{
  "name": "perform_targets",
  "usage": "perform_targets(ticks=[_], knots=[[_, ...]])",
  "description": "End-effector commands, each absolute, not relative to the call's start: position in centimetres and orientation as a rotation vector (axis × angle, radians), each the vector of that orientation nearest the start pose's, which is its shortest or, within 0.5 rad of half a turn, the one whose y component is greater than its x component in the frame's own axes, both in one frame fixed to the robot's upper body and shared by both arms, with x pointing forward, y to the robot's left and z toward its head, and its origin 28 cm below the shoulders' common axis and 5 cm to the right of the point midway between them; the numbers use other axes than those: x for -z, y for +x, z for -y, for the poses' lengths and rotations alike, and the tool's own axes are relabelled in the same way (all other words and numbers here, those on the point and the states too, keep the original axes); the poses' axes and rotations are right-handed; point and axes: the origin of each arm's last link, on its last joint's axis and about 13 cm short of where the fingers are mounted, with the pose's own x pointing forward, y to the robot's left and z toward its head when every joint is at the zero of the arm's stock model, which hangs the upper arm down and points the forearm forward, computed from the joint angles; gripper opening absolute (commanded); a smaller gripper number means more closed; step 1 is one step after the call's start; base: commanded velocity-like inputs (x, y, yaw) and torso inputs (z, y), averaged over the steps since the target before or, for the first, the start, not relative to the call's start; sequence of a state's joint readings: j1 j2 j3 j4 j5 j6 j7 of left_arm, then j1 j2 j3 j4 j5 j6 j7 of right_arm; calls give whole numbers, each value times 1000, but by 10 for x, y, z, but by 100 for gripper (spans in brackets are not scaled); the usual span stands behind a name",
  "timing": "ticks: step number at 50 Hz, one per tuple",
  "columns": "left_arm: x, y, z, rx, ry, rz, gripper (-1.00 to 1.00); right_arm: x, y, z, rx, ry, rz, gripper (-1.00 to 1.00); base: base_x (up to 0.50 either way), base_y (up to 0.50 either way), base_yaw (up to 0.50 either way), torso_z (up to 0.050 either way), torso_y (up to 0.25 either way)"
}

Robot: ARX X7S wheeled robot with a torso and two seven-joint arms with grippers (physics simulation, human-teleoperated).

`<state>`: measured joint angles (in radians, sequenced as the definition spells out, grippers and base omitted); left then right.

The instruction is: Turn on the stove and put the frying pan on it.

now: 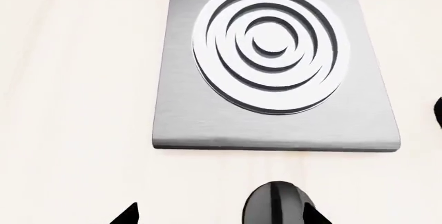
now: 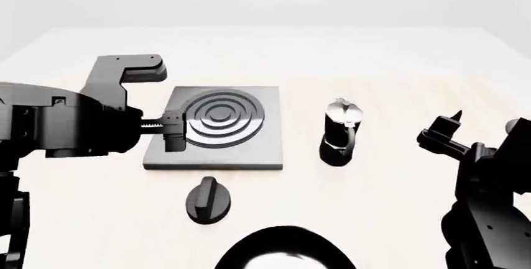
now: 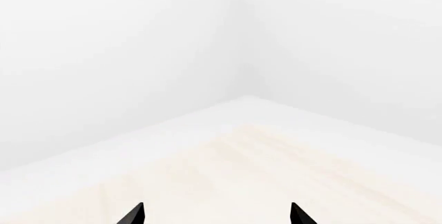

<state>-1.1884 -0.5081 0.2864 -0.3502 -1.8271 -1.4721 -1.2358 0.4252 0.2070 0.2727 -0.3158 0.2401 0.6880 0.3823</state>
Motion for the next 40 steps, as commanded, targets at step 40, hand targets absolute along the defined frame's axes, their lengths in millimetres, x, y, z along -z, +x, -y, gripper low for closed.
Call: perform_targets(ticks=[40], knots=[[-206,320,-264,-46,-44,-1012,100,-149,270,184,544,109,83,100,0,0,0,0,0]])
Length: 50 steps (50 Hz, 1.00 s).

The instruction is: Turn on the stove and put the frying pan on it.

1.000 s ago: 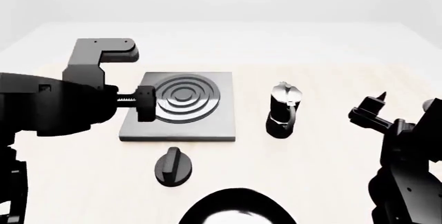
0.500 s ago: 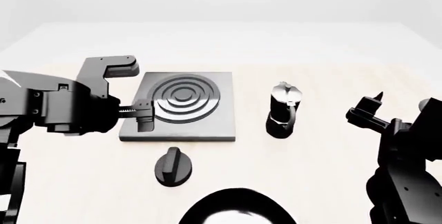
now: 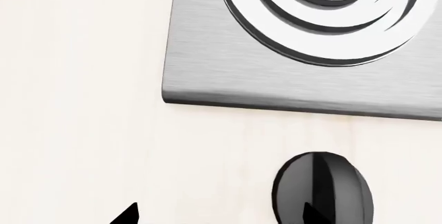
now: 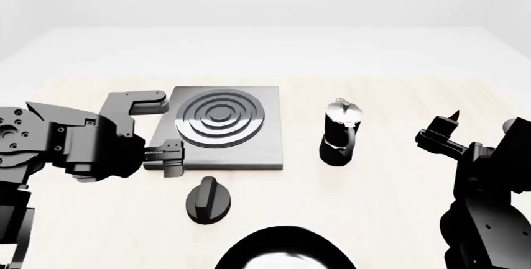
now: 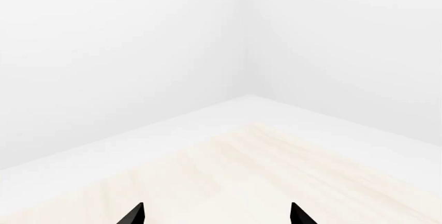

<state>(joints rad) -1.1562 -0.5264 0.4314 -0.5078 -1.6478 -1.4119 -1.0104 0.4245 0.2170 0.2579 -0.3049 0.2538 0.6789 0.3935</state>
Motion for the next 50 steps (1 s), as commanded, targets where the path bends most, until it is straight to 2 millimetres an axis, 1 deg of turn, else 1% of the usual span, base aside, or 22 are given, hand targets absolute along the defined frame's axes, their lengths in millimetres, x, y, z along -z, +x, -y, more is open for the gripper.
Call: perform_targets(ticks=[1,18,50], knots=[[-205,320,-264,-48,-44,-1014,100,-149,270,184,544,109,84,100,0,0,0,0,0],[-187,320,-261,-18,-44,-1050,100,-150,270,183,543,109,87,100,0,0,0,0,0],[-171,330,-260,19,-59,-1081,100,-150,270,183,541,112,87,100,0,0,0,0,0]])
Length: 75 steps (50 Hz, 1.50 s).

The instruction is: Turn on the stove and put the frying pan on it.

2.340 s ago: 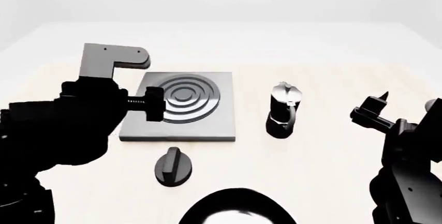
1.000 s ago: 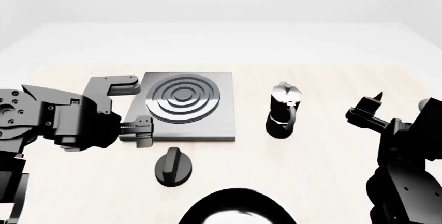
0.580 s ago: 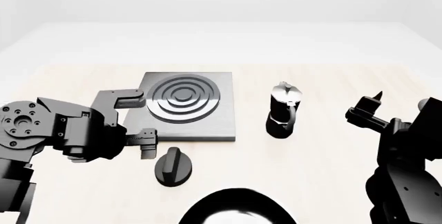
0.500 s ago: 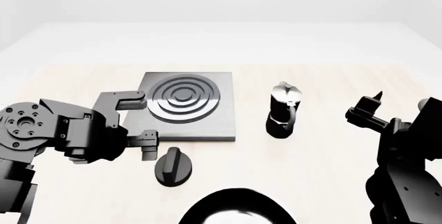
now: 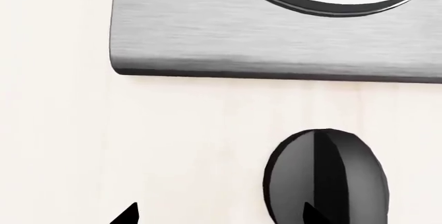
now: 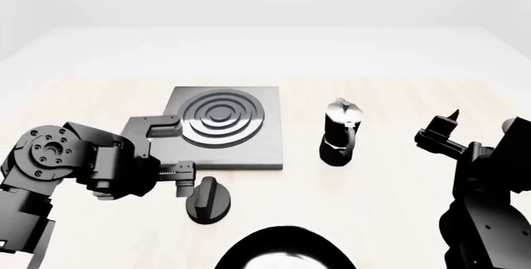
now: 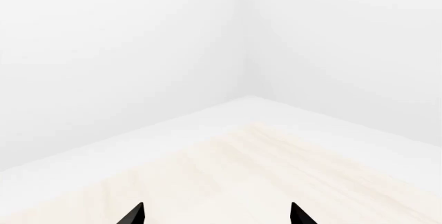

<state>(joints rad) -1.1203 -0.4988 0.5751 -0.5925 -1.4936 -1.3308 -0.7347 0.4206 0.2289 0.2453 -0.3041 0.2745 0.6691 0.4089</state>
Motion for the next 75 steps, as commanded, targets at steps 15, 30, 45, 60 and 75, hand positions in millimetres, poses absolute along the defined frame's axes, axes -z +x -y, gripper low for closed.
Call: perform_targets(ticks=[15,30,45,60,75], knots=[[-157,332,-260,37,-81,-1116,100,-150,270,183,540,112,88,100,0,0,0,0,0],[-149,333,-260,48,-87,-1140,100,-150,270,183,540,111,87,100,0,0,0,0,0],[-143,335,-259,44,-85,-1161,100,-151,270,184,539,116,87,100,0,0,0,0,0],[-137,334,-259,52,-88,-1176,100,-150,270,183,536,118,87,100,0,0,0,0,0],[-131,332,-251,127,-69,-1196,100,-152,269,183,535,118,90,100,0,0,0,0,0]])
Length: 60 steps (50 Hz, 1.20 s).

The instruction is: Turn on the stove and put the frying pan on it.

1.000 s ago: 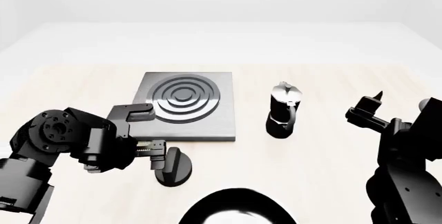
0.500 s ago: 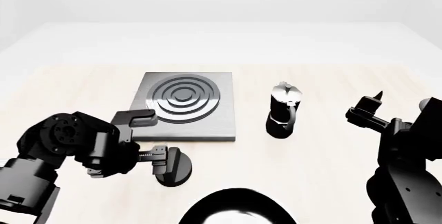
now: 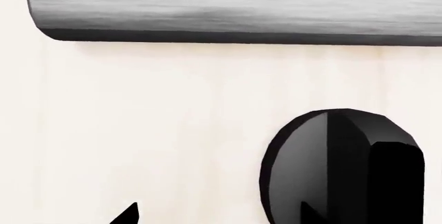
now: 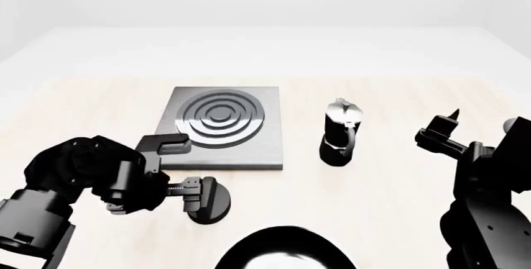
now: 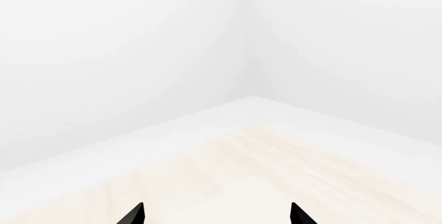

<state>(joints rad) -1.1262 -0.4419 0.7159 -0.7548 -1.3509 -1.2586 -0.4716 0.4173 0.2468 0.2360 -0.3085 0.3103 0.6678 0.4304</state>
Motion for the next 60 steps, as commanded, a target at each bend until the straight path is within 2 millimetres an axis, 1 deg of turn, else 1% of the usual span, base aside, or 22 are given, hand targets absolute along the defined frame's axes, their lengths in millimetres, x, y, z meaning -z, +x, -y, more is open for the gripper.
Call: perform_targets(ticks=[1,18,39,60], knots=[[-131,332,-251,132,-69,-1197,100,-152,269,183,535,118,90,100,0,0,0,0,0],[-133,330,-243,207,-41,-1207,100,-151,269,183,536,121,90,100,0,0,0,0,0],[-134,330,-237,244,-34,-1186,100,-151,269,183,535,123,90,100,0,0,0,-2,0],[-142,332,-228,328,-14,-1155,100,-151,270,182,530,120,89,100,0,0,0,-1,0]])
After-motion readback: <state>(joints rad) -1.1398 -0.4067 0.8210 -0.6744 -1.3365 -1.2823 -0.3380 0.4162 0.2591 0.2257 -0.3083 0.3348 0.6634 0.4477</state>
